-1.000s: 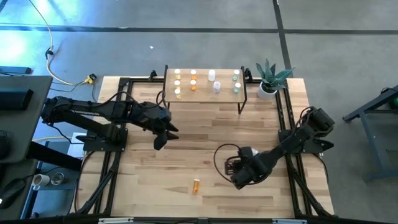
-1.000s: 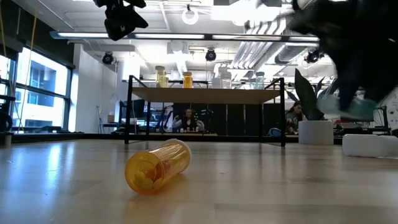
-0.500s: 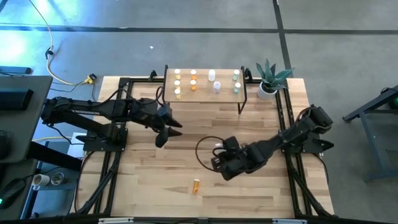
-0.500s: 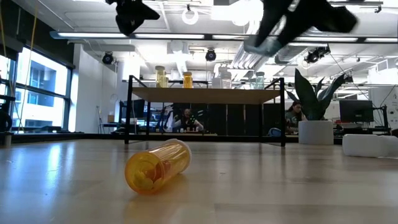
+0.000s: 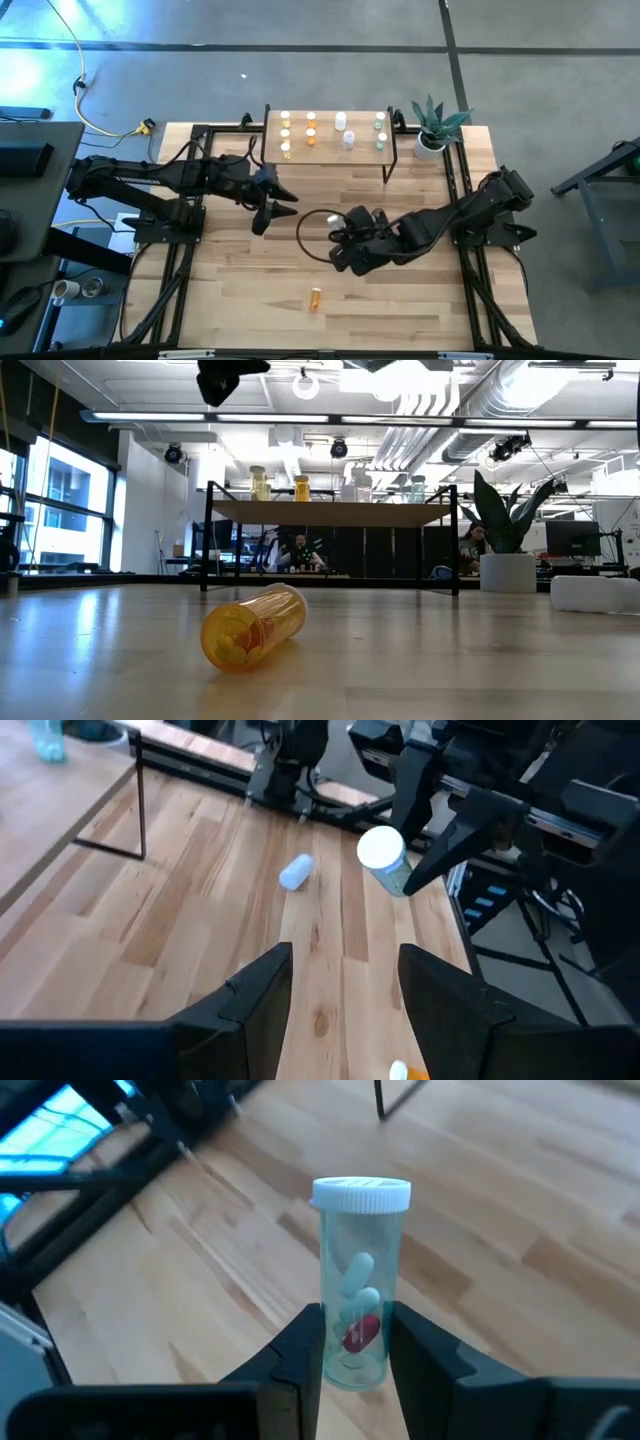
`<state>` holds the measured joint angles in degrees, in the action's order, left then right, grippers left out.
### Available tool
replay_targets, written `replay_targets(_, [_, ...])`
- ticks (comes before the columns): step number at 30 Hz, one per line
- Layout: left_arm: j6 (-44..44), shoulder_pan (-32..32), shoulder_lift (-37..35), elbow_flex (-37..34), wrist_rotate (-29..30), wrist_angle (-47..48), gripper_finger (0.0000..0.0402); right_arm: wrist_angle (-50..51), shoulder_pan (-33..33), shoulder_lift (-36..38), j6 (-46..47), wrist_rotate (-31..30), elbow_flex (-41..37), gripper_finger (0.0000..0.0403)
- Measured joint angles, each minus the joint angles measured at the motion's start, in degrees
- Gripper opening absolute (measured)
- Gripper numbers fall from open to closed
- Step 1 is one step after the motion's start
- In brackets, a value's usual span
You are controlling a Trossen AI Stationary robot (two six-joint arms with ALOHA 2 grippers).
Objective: Pick and place medicine bottles onto shelf by color
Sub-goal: Put the blue pill bottle on the shelf and align it to the other blue pill bottle
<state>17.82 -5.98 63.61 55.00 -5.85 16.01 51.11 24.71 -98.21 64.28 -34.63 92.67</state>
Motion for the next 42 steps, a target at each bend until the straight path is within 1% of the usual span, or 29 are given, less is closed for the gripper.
replay_targets(6, [-0.01, 0.00, 0.00, 0.00, -0.01, -2.89, 0.0172, -0.59, -0.78, 0.00, -7.36, -4.05, 4.35, 0.0087])
replay_targets(13, [-0.02, 0.00, 0.00, 0.00, -0.34, -6.80, 0.0172, -1.28, -0.77, 0.02, -15.29, -7.15, 9.07, 0.0087])
replay_targets(18, [-0.09, 0.04, 0.00, 0.00, -3.94, -10.70, 0.0172, -2.73, -0.77, 0.02, -20.82, -7.53, 11.73, 0.0087])
replay_targets(21, [-1.90, 0.04, 0.00, 0.00, -6.15, -12.79, 0.0172, -3.43, -0.81, 0.02, -23.39, -7.51, 13.21, 0.0087])
replay_targets(27, [-5.58, 1.07, 0.00, 0.00, -6.42, -16.67, 0.0172, -9.27, -0.83, 0.03, -31.31, -6.32, 14.99, 0.0087])
replay_targets(32, [-6.05, 2.00, 0.00, 0.00, -5.97, -21.24, 0.0172, -16.11, -1.28, 0.04, -37.62, -0.86, 14.99, 0.0087])
replay_targets(34, [-6.05, 2.27, 0.00, 0.00, -5.74, -23.45, 0.0172, -17.48, -1.55, 0.04, -38.74, 0.68, 14.99, 0.0087])
replay_targets(42, [-6.08, 3.17, 0.00, 0.00, -5.69, -29.50, 0.0172, -19.39, -2.26, 0.04, -40.16, 0.62, 14.99, 0.0087])
